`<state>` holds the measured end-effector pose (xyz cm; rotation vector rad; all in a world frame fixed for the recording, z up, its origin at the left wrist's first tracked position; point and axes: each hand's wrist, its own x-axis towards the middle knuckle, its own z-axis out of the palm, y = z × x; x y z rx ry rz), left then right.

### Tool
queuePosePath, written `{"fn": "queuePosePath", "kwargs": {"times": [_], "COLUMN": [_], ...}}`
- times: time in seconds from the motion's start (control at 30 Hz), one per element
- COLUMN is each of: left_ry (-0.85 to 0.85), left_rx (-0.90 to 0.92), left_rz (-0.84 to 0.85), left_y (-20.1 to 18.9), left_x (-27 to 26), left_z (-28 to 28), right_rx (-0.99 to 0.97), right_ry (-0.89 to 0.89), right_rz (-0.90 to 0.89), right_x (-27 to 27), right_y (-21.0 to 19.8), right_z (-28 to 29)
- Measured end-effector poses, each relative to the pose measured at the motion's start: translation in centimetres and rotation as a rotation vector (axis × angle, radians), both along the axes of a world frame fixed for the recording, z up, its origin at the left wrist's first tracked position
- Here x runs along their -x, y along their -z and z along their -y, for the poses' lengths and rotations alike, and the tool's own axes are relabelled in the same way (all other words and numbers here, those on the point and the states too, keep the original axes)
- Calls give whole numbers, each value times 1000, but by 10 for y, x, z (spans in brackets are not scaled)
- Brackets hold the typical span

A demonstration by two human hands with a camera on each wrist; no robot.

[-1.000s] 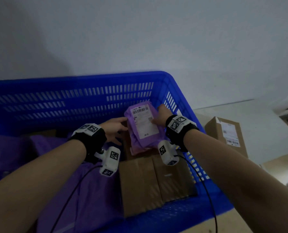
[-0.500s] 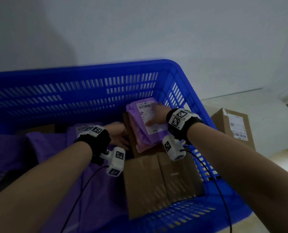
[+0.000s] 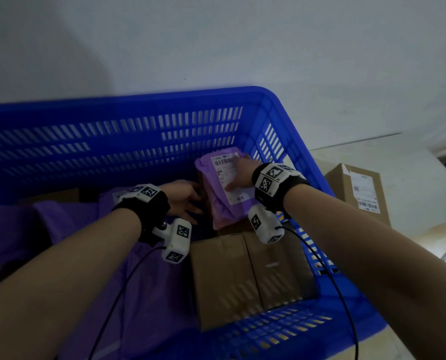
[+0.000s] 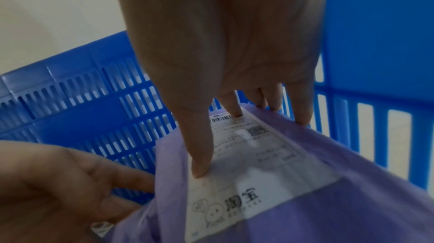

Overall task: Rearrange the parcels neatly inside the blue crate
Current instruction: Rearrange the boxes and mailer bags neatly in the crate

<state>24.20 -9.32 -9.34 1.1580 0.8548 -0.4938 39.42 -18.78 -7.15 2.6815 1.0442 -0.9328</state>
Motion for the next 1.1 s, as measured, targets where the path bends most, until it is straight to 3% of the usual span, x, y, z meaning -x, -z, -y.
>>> {"fn": "queuePosePath", "kwargs": {"times": [0.43, 0.63, 0.83, 1.1], "left_ry": [-230, -298, -348, -463], "left_rx": [-325, -380, -380, -394], "left_rz": [32, -21, -100, -244], "left_y": [-31, -28, -8, 25], "left_x": [82, 127, 153, 152], "left_z": [-61, -81, -85, -92], "right_rx": [-111, -190, -95, 133], "right_ry": [-111, -170, -127, -128], "right_rz": [110, -20, -301, -368], "right_x": [21, 63, 111, 130], "right_y": [-49, -64, -29, 27], "right_z": [-28, -71, -107, -126]}}
